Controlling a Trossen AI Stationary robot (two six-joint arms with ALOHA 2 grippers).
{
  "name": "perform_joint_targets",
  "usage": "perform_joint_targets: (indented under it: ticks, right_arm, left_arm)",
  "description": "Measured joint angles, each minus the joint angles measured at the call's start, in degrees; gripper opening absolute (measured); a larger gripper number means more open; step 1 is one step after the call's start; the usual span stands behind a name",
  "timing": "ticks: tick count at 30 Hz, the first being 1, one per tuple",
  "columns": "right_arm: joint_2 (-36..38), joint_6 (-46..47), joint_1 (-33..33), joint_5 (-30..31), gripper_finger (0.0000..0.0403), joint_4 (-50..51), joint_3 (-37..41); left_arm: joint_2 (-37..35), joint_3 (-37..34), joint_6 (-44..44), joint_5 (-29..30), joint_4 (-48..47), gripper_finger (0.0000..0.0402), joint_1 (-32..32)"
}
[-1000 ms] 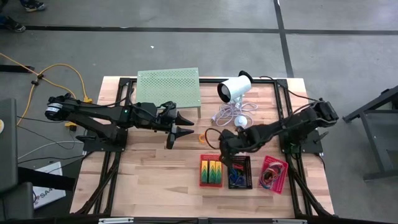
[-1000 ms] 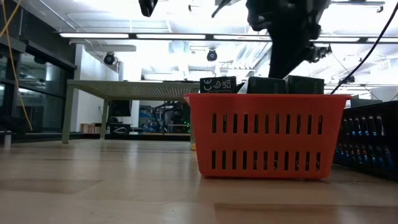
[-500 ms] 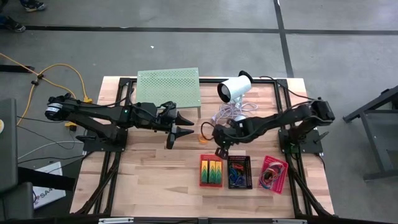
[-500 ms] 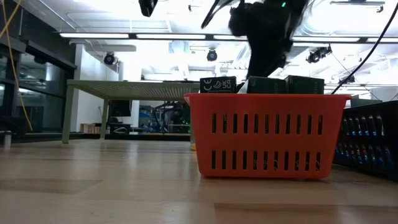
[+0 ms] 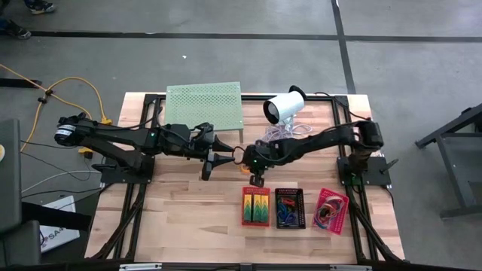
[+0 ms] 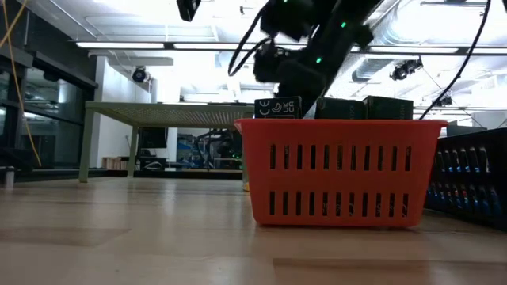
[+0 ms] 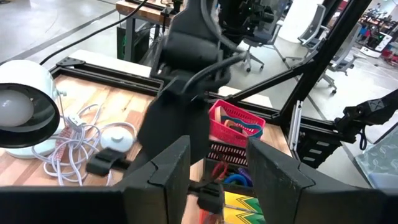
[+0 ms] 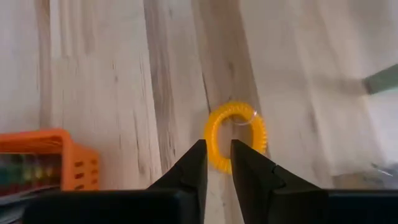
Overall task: Pick & Place Office Desk Supplies
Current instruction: Put the yellow wrist coil into the black basket
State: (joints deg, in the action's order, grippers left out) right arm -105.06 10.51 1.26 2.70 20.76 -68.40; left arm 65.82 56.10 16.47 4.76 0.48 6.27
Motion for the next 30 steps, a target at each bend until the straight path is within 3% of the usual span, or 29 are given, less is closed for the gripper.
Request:
perform_joint_targets:
  ticks: [4, 14, 30]
  right_arm:
    - [-2.2, -1.7, -1.3, -3.2, 0.0085, -2.6, 0.0]
    - [-2.3, -2.6, -1.2, -2.7, 0.0159, -3.9, 0.0]
    - [-6.9, -1.5, 1.7, 3.2, 0.0133, -8.4, 0.0]
  left_arm:
    - [0.0, 0.0, 0.0, 0.0, 0.0, 0.0152, 0.0]
    - [0.0, 0.0, 0.0, 0.0, 0.0, 0.0152, 0.0]
    - [0.0, 0.0, 0.0, 0.0, 0.3, 0.0152, 0.0]
